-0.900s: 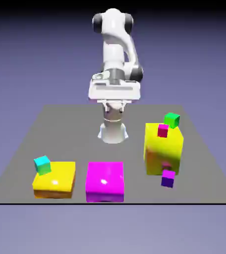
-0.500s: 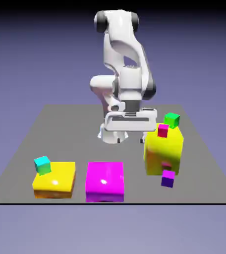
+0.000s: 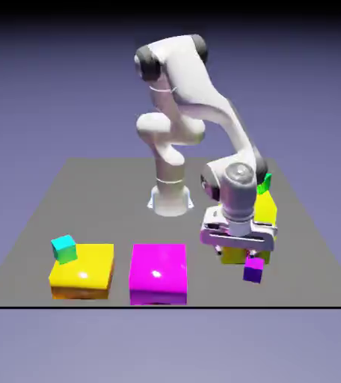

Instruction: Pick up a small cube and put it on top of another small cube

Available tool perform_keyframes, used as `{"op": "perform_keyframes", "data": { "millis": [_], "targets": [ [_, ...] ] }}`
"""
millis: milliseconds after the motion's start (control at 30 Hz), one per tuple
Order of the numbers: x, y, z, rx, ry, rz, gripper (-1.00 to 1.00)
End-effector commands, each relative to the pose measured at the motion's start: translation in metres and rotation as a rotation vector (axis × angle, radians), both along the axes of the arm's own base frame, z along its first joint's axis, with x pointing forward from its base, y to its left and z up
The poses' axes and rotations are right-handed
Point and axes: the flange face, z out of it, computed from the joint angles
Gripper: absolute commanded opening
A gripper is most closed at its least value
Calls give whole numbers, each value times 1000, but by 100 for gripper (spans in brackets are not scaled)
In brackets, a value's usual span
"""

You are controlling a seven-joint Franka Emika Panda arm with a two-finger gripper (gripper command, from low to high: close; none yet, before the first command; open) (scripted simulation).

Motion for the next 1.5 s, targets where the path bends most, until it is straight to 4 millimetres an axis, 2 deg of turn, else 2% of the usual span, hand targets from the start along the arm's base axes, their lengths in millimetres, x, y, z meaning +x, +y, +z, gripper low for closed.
{"op": "perform_keyframes", "data": {
  "millis": [0, 100, 133, 167, 467, 700, 733, 767, 1000, 1267, 1333, 1367, 1467],
  "targets": [
    [-1, 8, -6, 7, 37, -12, 0],
    [-2, 30, -20, 30, 145, -48, 0],
    [-2, 32, -21, 32, 154, -51, 0],
    [-2, 32, -21, 32, 154, -51, 0],
    [-20, 40, -68, 34, 188, -45, 0],
    [-24, 39, -85, 31, 155, -51, 0],
    [-24, 39, -85, 31, 155, -51, -100],
    [-24, 39, -85, 31, 155, -51, -100],
    [-19, 40, -66, 34, 188, -45, -100],
    [-4, 33, -24, 32, 159, -50, -100],
    [-2, 32, -21, 32, 154, -51, -100],
    [-8, 44, -14, 17, 110, 9, -100],
    [-15, 56, 21, -23, 61, 157, -100]
  ]
}}
